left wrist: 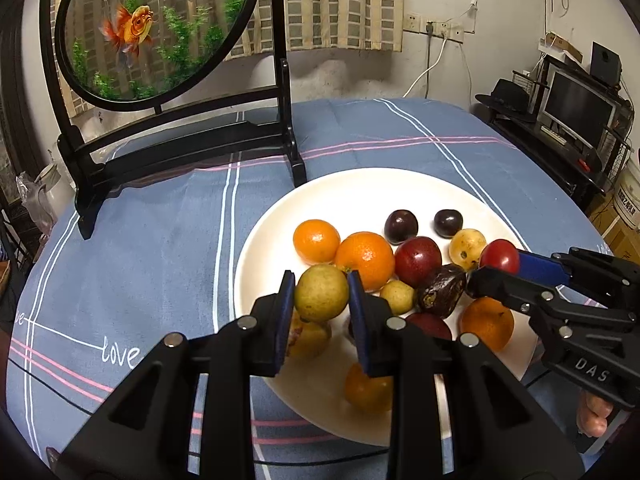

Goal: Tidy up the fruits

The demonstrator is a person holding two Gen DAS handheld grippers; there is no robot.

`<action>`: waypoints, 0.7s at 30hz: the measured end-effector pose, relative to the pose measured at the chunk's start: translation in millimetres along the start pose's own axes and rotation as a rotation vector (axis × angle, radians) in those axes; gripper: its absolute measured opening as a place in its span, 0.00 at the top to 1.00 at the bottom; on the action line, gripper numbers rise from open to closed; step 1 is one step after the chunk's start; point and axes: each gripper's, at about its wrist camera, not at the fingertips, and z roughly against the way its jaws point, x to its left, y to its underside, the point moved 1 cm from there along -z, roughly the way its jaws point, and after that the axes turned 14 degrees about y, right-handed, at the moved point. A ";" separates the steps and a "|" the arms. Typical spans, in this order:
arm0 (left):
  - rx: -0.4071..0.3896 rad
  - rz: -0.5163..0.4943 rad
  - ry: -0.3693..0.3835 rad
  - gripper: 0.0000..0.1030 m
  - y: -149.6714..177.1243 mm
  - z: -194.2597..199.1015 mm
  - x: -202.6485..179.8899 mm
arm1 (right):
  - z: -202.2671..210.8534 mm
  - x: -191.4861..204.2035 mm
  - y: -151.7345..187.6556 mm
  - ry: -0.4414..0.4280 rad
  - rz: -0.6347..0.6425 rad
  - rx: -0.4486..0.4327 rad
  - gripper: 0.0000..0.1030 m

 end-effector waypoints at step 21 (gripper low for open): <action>-0.089 0.026 -0.040 0.02 117.8 126.0 -35.4 | 123.9 5.0 123.2 0.042 0.155 -0.072 0.01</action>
